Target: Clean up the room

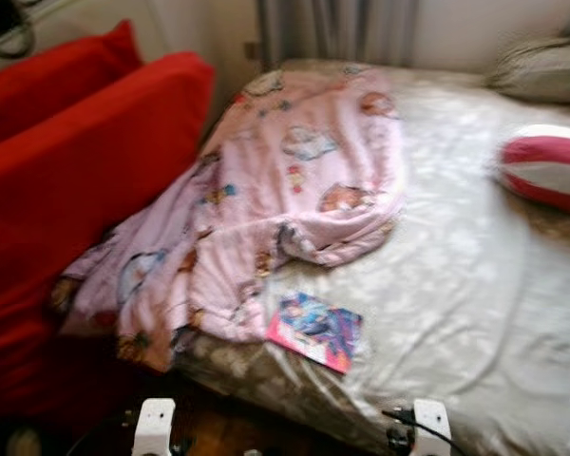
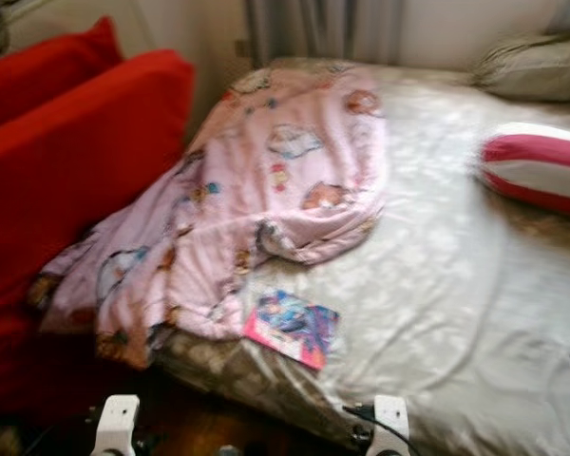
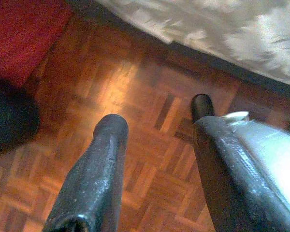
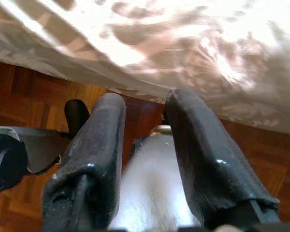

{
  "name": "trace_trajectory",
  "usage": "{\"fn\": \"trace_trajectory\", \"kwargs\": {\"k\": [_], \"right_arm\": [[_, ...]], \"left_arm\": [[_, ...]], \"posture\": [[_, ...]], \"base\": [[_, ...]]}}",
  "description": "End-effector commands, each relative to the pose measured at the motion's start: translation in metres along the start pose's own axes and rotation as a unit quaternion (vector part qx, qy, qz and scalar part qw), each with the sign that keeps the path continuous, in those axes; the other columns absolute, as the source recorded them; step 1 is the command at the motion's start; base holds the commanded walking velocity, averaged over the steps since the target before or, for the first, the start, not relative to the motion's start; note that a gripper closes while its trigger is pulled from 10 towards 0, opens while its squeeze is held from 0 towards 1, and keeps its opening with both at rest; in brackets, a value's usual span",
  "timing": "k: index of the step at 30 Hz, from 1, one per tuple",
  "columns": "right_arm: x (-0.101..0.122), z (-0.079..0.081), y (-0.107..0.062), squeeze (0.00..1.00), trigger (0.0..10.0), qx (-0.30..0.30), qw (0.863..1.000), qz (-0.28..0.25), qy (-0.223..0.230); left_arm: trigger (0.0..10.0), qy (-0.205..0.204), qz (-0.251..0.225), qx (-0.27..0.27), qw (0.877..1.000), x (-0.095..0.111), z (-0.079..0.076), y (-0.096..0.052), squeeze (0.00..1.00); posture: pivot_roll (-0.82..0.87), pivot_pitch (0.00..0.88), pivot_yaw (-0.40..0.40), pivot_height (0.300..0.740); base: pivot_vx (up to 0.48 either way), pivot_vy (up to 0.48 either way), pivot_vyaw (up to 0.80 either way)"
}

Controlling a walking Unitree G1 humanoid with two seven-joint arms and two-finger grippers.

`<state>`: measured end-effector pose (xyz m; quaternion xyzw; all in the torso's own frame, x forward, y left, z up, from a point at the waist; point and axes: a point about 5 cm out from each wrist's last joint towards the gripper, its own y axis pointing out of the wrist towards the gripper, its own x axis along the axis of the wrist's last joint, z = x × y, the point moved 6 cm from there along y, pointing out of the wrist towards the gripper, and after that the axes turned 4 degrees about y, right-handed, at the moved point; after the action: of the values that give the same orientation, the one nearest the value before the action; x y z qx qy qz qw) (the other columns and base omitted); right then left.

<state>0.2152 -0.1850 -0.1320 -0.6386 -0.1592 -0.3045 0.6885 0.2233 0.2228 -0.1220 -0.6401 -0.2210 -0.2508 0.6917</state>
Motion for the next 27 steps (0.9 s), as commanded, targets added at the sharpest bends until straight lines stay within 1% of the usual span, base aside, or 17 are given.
{"fn": "trace_trajectory", "kwargs": {"k": [1, 4, 8, 14, 16, 18, 20, 23, 26, 27], "right_arm": [[-0.006, 0.002, -0.001, 0.0, 10.0, 0.0, 1.0, 0.006, 0.011], [-0.006, 0.002, -0.001, 0.0, 10.0, 0.0, 1.0, 0.005, 0.016], [-0.006, 0.003, -0.001, 0.0, 10.0, 0.0, 1.0, 0.003, 0.019], [-0.004, 0.004, 0.0, 0.0, 10.0, 0.0, 1.0, 0.0, 0.017], [0.0, 0.002, 0.0, 0.0, 10.0, -0.009, 0.999, -0.008, 0.033], [0.001, 0.001, 0.001, 0.0, 10.0, -0.012, 0.999, -0.009, 0.038], [0.006, 0.001, 0.001, 0.0, 10.0, -0.012, 0.999, -0.016, 0.047], [0.011, 0.003, 0.002, 0.0, 10.0, -0.008, 0.999, -0.022, 0.039], [0.014, 0.004, 0.003, 0.0, 10.0, -0.007, 0.999, -0.028, 0.043], [0.017, 0.004, 0.003, 0.0, 10.0, -0.006, 0.999, -0.033, 0.043]], "left_arm": [[10.0, 0.003, 0.017, 0.002, 1.0, -0.012, 0.006, -0.003, 0.0], [10.0, 0.003, 0.02, 0.003, 1.0, -0.015, 0.008, -0.004, 0.0], [10.0, -0.001, 0.018, 0.001, 1.0, -0.014, 0.004, -0.003, 0.0], [10.0, 0.001, 0.016, -0.001, 1.0, -0.013, 0.002, -0.003, 0.0], [10.0, 0.002, 0.017, -0.002, 1.0, -0.013, 0.0, -0.003, 0.0], [10.0, 0.001, 0.018, -0.003, 1.0, -0.014, -0.001, -0.003, 0.0], [10.0, 0.002, 0.02, -0.003, 1.0, -0.015, -0.002, -0.003, 0.0], [10.0, 0.001, 0.022, -0.003, 1.0, -0.016, -0.002, -0.003, 0.0], [10.0, 0.0, 0.021, -0.004, 1.0, -0.016, -0.002, -0.003, 0.0], [10.0, 0.001, 0.02, -0.007, 1.0, -0.014, -0.005, -0.002, 0.0]], "posture": [[0.04, 0.153, 0.074, 0.74], [0.03, 0.141, 0.079, 0.74], [0.03, 0.133, 0.081, 0.74], [0.03, 0.124, 0.079, 0.74], [0.03, 0.117, 0.078, 0.74], [0.03, 0.113, 0.078, 0.74], [0.03, 0.111, 0.078, 0.74], [0.02, 0.11, 0.079, 0.74], [0.02, 0.109, 0.078, 0.74], [0.02, 0.109, 0.078, 0.74]], "base": [[0.0, 0.0, 0.0], [0.0, 0.0, 0.0], [0.0, 0.0, 0.0], [0.0, 0.48, 0.0], [0.0, 0.48, 0.0], [0.0, 0.48, 0.0], [0.0, 0.48, -0.8], [0.0, 0.48, -0.79], [0.0, 0.48, -0.75], [0.0, 0.48, 0.0]]}}
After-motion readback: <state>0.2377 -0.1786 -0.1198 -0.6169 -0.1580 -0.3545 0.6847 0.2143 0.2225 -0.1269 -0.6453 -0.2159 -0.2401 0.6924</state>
